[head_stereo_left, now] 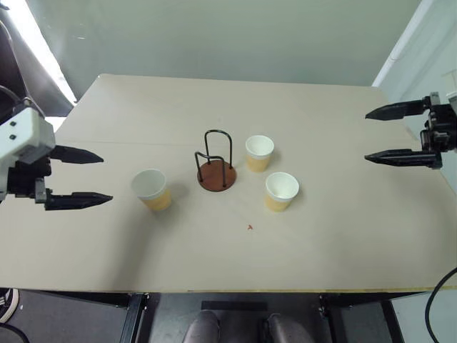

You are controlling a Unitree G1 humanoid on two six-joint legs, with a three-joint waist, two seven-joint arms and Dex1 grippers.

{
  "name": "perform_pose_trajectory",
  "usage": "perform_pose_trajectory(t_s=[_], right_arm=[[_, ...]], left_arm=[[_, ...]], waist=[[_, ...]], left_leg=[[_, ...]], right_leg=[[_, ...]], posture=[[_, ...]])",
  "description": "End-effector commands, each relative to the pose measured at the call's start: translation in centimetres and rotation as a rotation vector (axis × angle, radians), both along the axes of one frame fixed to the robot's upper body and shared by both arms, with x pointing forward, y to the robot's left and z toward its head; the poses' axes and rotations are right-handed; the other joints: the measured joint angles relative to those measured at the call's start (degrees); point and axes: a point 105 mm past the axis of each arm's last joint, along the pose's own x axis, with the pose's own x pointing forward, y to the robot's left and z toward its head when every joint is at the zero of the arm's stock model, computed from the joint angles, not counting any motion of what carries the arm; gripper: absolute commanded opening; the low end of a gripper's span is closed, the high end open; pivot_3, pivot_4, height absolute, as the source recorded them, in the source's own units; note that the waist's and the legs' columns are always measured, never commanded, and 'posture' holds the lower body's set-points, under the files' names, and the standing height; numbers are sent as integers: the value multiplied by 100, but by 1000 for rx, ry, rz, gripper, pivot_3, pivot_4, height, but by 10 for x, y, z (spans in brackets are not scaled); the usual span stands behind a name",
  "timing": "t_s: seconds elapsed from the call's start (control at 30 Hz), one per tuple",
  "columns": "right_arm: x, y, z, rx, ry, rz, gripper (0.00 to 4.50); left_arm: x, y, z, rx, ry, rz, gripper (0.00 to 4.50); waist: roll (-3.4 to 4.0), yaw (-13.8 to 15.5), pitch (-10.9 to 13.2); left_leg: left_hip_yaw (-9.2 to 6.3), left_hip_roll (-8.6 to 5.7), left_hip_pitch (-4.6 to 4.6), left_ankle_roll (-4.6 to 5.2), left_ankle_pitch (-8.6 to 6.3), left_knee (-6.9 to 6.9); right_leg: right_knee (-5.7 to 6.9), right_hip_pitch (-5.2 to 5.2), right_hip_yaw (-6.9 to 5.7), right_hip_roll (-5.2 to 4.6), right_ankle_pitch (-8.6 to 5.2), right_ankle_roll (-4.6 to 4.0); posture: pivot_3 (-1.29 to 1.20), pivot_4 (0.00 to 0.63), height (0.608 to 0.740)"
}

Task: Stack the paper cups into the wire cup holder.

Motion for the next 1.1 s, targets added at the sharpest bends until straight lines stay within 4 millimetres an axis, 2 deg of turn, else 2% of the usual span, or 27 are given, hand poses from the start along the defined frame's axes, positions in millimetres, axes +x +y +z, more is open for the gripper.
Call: perform_pose_trajectory(t_s=[0.03,0.17,0.27,0.33,0.4,0.47,0.57,0.8,0.93,1.1], right_arm=[[-2,1,10,-6,-43,9,4500],[-1,4,9,5,-41,19,4500],[-2,14,11,29,-41,69,4500],[-1,48,11,79,-37,174,4500],[8,86,7,114,-33,219,4500],[16,101,5,128,-24,205,4500],[25,126,-21,70,4,204,4500],[38,166,-41,97,53,192,4500],[46,183,-56,66,68,200,4500],[56,197,-72,29,87,216,4500]], left_arm=[[-1,-5,8,4,-36,-15,4482],[-2,-6,8,-3,-42,-16,4482],[0,-8,10,-13,-62,-15,4482],[2,-13,5,-33,-64,-23,4482],[8,-25,-7,-42,-65,-46,4482],[13,-34,-13,-52,-74,-60,4482],[17,-52,-22,-72,-76,-82,4482],[15,-26,-25,-28,-104,57,4482],[18,-29,-28,-15,-129,72,4482],[13,-37,-22,-37,-149,69,4482]], waist=[[0,1,0],[0,4,0],[0,-1,0],[0,-19,-1],[8,-111,-4],[9,-143,-4],[7,-109,-5],[3,-100,-6],[3,-99,-6],[2,-85,-7]], left_leg=[[0,0,0,0,0,0],[0,0,-2,0,0,1],[1,0,0,0,0,1],[1,1,2,-1,0,1],[3,4,15,0,1,1],[2,8,20,3,3,5],[-18,8,1,-3,6,23],[-18,8,-36,-13,9,12],[-19,7,-35,-16,11,8],[-21,6,-33,-16,11,17]], right_leg=[[0,0,0,0,0,0],[0,0,0,0,0,0],[0,0,0,0,0,0],[0,0,0,1,0,0],[7,2,8,3,0,0],[13,0,9,12,0,-1],[13,-11,3,11,1,-1],[11,-34,1,10,3,2],[10,-37,1,9,4,1],[11,-41,0,8,6,-3]], posture=[[0,150,740],[0,150,740],[0,150,740],[0,150,740],[0,150,740],[0,150,740],[0,150,740],[0,150,740],[0,150,740],[0,150,740]])
